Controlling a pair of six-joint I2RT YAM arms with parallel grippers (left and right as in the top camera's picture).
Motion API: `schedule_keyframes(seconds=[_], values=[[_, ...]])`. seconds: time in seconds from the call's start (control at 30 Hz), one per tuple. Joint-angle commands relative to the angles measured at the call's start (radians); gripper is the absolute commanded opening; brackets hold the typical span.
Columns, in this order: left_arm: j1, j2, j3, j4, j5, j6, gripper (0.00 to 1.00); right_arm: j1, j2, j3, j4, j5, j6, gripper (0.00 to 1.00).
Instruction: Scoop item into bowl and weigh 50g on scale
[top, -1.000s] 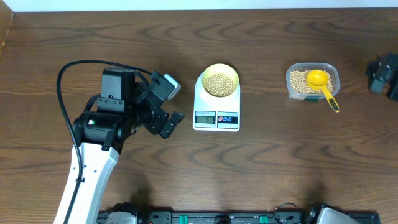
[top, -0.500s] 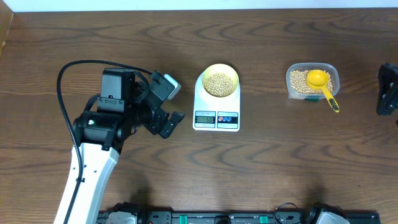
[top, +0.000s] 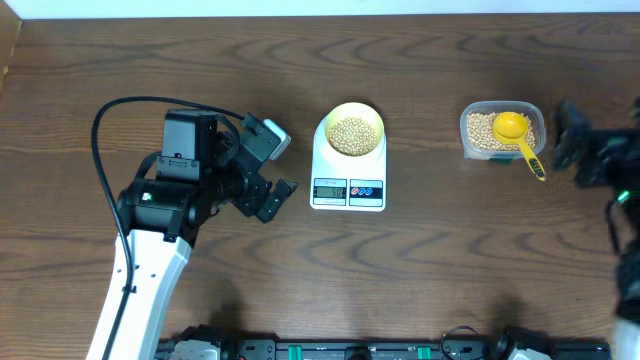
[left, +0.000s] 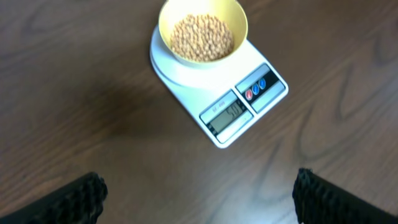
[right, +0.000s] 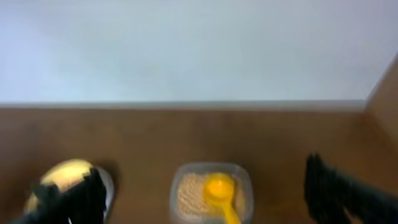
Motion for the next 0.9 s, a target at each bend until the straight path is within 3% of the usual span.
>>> schedule_keyframes(seconds=[0.0, 0.17, 0.37, 0.7, 0.87], values=[[0.004, 0.006, -0.002, 0.0, 0.013, 0.016, 0.98, 0.037, -0.141, -0.261, 0.22, -0.002, -0.17, 0.99], [0.004, 0.006, -0.002, 0.0, 0.013, 0.016, 0.98, 0.134, -0.282, -0.579, 0.519, 0.124, -0.236, 0.99], [0.004, 0.006, -0.002, 0.0, 0.013, 0.016, 0.98, 0.243, -0.433, -0.828, 0.695, 0.224, -0.237, 0.99], [0.004, 0.006, -0.002, 0.0, 0.013, 0.016, 0.98, 0.262, -0.668, -1.09, 0.727, 0.266, -0.237, 0.99], [0.004, 0.006, -0.002, 0.0, 0.013, 0.016, 0.98, 0.259, -0.756, -1.138, 0.688, 0.267, -0.236, 0.99]])
